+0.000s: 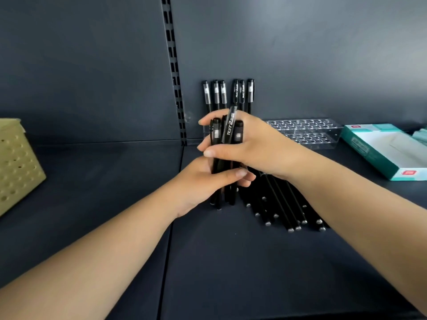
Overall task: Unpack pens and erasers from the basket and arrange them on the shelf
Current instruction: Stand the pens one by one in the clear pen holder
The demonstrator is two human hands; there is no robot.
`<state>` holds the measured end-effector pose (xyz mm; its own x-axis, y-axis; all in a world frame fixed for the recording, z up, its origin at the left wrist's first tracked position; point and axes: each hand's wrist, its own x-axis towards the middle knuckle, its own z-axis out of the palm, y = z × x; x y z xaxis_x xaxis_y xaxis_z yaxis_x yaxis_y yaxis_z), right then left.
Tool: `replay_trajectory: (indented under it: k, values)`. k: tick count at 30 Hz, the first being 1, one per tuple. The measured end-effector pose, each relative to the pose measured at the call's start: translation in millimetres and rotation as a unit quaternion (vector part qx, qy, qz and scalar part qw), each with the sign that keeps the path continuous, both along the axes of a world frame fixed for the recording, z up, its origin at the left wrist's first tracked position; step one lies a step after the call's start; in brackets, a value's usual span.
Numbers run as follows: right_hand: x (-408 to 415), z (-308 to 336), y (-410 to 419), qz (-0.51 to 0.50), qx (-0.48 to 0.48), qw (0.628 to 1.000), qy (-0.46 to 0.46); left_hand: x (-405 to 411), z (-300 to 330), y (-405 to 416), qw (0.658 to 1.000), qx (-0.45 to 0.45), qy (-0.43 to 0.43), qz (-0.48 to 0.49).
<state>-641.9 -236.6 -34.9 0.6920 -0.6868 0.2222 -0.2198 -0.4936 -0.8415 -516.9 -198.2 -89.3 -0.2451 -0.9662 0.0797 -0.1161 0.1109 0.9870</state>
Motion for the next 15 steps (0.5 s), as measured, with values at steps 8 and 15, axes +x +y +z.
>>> replay_trajectory:
  k: [8,15]
  values:
    - [-12.9,-15.6,1.2,0.037,0.055,0.996,0.059,0.7,-14.9,0.6,0.999,0.015,-0.029,0.006]
    - [-29.8,-17.2,-21.3,-0.002,0.101,0.993,-0.057,-8.1,0.9,2.2,0.991,0.087,0.098,-0.029]
